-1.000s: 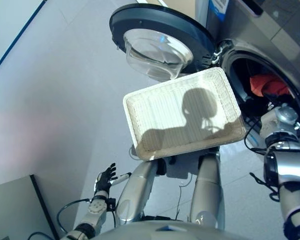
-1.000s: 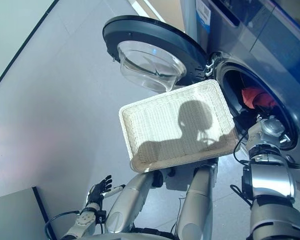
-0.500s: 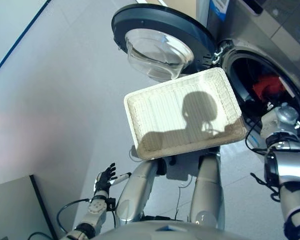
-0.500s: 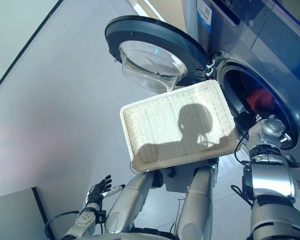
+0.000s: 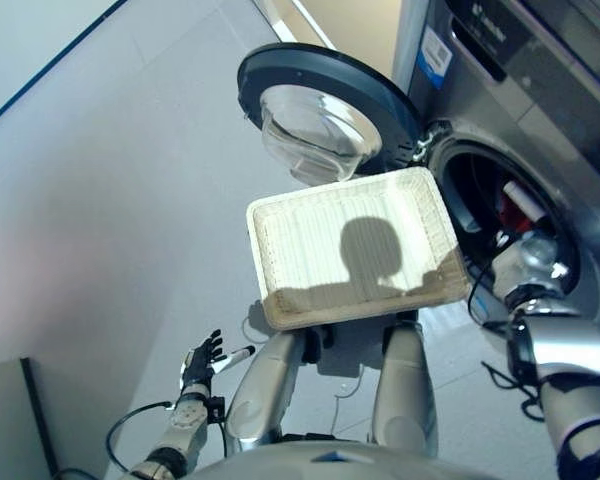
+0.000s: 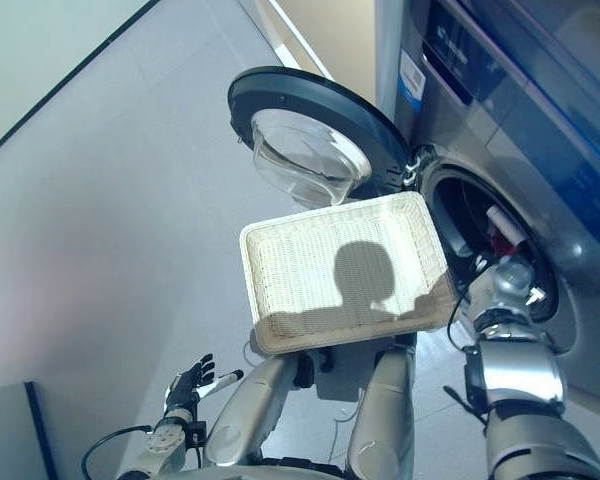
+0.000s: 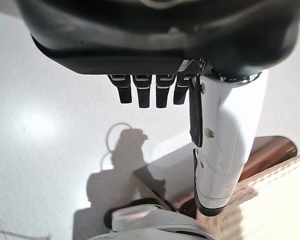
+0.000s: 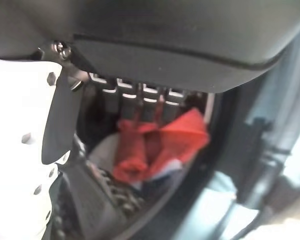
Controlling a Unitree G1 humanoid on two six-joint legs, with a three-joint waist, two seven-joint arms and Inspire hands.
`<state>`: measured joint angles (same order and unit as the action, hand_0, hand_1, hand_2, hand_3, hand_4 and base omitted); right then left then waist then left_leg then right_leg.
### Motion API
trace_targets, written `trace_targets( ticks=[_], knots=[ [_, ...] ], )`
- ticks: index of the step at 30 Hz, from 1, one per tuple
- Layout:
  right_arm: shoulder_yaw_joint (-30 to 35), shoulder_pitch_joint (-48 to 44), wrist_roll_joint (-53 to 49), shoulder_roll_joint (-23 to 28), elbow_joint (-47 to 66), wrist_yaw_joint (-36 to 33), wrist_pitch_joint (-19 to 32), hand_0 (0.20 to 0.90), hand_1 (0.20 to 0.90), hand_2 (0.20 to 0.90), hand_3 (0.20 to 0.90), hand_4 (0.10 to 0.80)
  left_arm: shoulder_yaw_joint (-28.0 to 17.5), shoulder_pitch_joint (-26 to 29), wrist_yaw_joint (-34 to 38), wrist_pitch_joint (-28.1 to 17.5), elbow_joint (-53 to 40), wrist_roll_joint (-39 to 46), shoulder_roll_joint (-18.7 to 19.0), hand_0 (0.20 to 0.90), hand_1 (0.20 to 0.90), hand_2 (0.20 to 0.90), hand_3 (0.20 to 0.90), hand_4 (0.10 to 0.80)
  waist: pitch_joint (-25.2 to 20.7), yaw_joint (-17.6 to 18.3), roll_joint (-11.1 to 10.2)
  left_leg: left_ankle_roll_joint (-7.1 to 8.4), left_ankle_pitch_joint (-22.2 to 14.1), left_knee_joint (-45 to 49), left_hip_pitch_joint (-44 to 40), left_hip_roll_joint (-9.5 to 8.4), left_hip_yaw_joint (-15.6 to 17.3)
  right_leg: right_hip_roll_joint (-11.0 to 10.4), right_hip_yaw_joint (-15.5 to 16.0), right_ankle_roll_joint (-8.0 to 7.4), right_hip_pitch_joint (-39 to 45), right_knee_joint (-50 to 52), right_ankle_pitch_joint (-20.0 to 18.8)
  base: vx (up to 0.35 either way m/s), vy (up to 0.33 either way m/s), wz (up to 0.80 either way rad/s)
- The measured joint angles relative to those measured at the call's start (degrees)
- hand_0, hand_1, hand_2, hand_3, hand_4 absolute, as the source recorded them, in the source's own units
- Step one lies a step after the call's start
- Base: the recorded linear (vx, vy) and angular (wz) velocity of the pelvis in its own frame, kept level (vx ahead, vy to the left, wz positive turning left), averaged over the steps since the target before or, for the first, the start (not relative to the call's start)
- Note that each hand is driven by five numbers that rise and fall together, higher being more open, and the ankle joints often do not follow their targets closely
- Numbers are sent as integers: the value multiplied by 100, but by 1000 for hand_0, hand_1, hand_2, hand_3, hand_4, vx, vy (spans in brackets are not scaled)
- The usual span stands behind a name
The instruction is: Pick up the clothes and place them into the washing machine
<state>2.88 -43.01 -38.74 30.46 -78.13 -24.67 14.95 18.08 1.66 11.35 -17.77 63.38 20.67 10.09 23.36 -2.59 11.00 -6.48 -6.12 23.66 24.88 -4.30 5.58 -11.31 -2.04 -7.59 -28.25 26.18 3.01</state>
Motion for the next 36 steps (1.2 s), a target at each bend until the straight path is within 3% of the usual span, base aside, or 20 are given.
trace_targets(
  ticks=[7, 13, 15, 18, 20, 23, 27, 30, 36],
  knots=[
    [-51, 869, -13, -944, -197, 308, 153, 900, 900, 900, 900, 800, -4, -2, -10, 13, 239, -191, 156, 900, 900, 900, 900, 800, -566, -307, -549, 227, 224, -411, -375, 32, -662, -19, 770, 197, 666, -291, 136, 46, -65, 43],
    [-135, 1350, -275, -1869, -266, 668, 122, 900, 900, 900, 900, 800, -127, -3, 2, 143, 558, -528, 164, 900, 900, 900, 900, 800, -734, -662, -818, 404, 375, -685, -537, 60, -1150, 13, 1289, 327, 1026, -409, 293, 68, -69, 45],
    [-251, 1475, -281, -2013, -253, 756, 124, 900, 900, 900, 900, 800, -208, -6, 12, 188, 717, -633, 186, 900, 900, 900, 900, 800, -775, -688, -892, 426, 433, -749, -563, 67, -1271, 20, 1424, 335, 1147, -486, 302, 46, -22, 40],
    [-344, 1681, -285, -2211, -245, 867, 124, 900, 900, 900, 900, 800, -295, -118, 14, 250, 876, -682, 275, 900, 900, 900, 900, 800, -978, -818, -1181, 436, 500, -892, -575, 59, -1382, 11, 1605, 328, 1223, -625, 313, 83, -8, 28],
    [-337, 1848, -345, -2234, -218, 881, 137, 900, 900, 900, 900, 800, -393, -126, 14, 274, 923, -756, 273, 900, 900, 900, 900, 800, -1035, -813, -1280, 434, 539, -1009, -694, 36, -1532, 36, 1786, 261, 1489, -832, 267, 82, -2, 36],
    [-343, 2230, -346, -2311, -114, 994, 138, 900, 900, 900, 900, 800, -426, -113, 14, 299, 928, -807, 341, 900, 900, 900, 900, 800, -1235, -924, -1484, 438, 541, -1223, -904, 37, -1539, 37, 1863, 270, 1760, -1101, 273, 66, 25, 14],
    [-366, 2640, -328, -2391, 0, 1118, 133, 900, 900, 900, 900, 800, -463, -122, -17, 333, 989, -871, 358, 900, 900, 900, 900, 800, -1460, -881, -1623, 421, 564, -1413, -1148, 16, -1528, 67, 1892, 194, 2058, -1395, 213, 42, 37, 5],
    [-446, 2871, -222, -2388, 7, 1244, 110, 900, 900, 900, 900, 800, -459, -143, -193, 381, 1102, -895, 354, 900, 900, 900, 900, 800, -1615, -737, -1596, 356, 606, -1518, -1316, -9, -1520, 71, 1923, 82, 2285, -1630, 100, 47, 25, 2],
    [-1069, 3756, 1285, -2335, -9, 1494, -261, 900, 900, 900, 900, 800, -655, -325, -529, 533, 1309, -1145, 317, 900, 900, 900, 900, 800, -2100, -473, -1499, 359, 597, -1899, -1788, -6, -1311, 55, 1815, 61, 2636, -1979, 38, 17, -20, -15]
  ],
)
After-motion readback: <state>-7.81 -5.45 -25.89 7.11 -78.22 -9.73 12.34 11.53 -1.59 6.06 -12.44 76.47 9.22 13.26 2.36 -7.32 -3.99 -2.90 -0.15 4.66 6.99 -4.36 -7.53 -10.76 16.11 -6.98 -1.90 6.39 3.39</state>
